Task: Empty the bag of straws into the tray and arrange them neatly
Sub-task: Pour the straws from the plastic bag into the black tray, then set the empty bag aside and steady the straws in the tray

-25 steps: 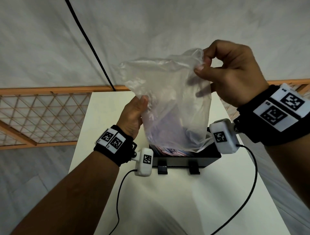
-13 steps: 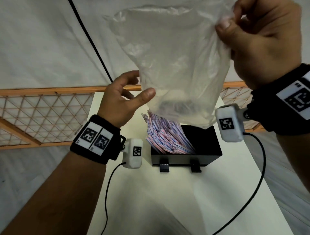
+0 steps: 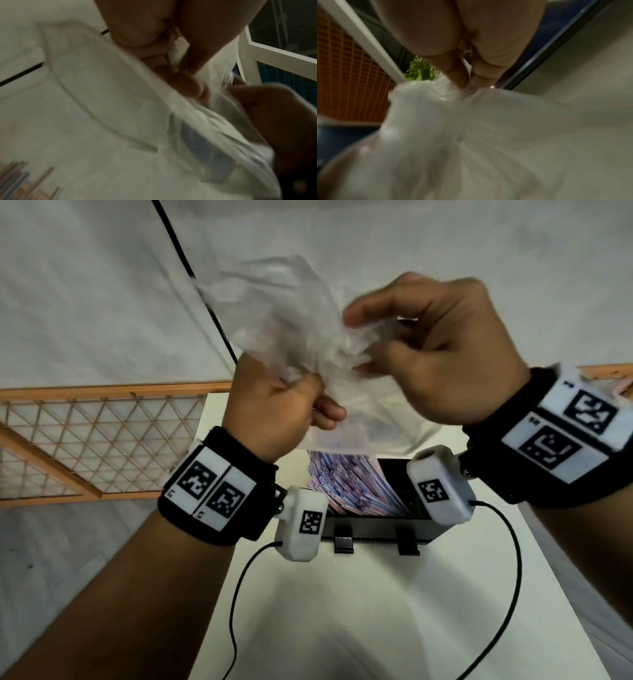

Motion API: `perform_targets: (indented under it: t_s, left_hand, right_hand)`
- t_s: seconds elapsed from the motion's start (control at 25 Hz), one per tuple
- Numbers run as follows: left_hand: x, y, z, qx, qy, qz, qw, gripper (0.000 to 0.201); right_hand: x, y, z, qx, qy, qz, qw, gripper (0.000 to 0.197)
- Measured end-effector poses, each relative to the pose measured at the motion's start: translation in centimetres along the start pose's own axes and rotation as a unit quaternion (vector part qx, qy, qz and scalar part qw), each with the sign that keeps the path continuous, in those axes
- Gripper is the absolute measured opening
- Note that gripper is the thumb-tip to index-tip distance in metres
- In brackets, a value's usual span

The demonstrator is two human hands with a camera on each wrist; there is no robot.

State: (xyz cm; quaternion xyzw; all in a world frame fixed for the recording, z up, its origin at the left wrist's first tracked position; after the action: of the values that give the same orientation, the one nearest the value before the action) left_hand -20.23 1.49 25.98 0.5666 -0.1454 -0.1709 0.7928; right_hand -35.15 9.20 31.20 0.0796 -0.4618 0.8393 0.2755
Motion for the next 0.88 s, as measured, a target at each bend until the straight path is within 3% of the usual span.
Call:
perform_targets:
  t_s: [0.08, 0.12, 0.2, 0.24, 0.32, 0.4, 0.52, 0.6, 0.72, 0.8, 0.88]
  left_hand:
    - [0.5, 0.0, 0.0, 0.021, -0.018, -0.093, 0.995, 0.027]
    - [0.6, 0.1, -0.2, 0.020, -0.059, -0.135, 0.989, 0.039]
    - [0.9, -0.3, -0.7, -0.017, -0.155, -0.166, 0.974, 0.060]
    - [1.1, -0.6, -0.9, -0.040, -0.174, -0.143, 0.973, 0.060]
    - [2.0, -1.1, -0.9, -0.071, -0.101, -0.064, 0.990, 0.043]
    - [3.6, -2.3, -0.6, -0.048, 0.051, -0.022, 0.997, 0.020]
    - [6.5, -4.3, -0.8, 0.026, 0.203, 0.047, 0.978, 0.007]
    - [8.0, -6.3, -1.5, 0.070, 0.231, 0.111, 0.964, 0.019]
    - [9.0, -10.8, -2.9, 0.167, 0.231, 0.241, 0.928, 0.022]
    - [8.4, -13.4, -3.9, 0.220, 0.220, 0.343, 0.886, 0.016]
    - [7.4, -15.6, -4.9, 0.252, 0.172, 0.395, 0.867, 0.021]
  right_hand:
    - [-0.2, 0.9, -0.8, 0.036, -0.053, -0.133, 0.989, 0.034]
    - [-0.4, 1.3, -1.2, 0.035, -0.084, -0.160, 0.983, 0.038]
    - [-1.1, 1.7, -1.9, 0.008, -0.127, -0.131, 0.983, 0.046]
    - [-1.6, 1.8, -2.2, -0.011, -0.140, -0.079, 0.987, 0.047]
    - [-1.9, 2.1, -2.5, -0.063, -0.149, 0.044, 0.986, 0.048]
    - [-1.2, 3.1, -2.8, -0.107, -0.118, 0.073, 0.985, 0.044]
    - [0.7, 6.1, -4.7, -0.148, -0.079, -0.104, 0.980, 0.021]
    - [1.5, 8.8, -7.5, -0.220, -0.125, -0.218, 0.943, 0.015]
    - [0.5, 11.9, -12.9, -0.291, -0.247, -0.263, 0.886, 0.020]
    - [-0.7, 13.3, -15.2, -0.291, -0.263, -0.270, 0.879, 0.023]
    - [-1.7, 14.5, -16.1, -0.284, -0.238, -0.277, 0.886, 0.028]
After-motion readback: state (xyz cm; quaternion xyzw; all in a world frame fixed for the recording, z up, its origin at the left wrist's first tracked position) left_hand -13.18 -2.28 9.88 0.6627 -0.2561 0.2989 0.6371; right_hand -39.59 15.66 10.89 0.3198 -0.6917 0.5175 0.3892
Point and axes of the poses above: each hand's wrist, its own z-axis towards the middle knuckle, its own x-axis out of the back of the hand, y = z × x, the point moved 1 cm from there along z, towards the middle knuckle, and after that the axes turned 1 degree about y, right-handed, at the moved point
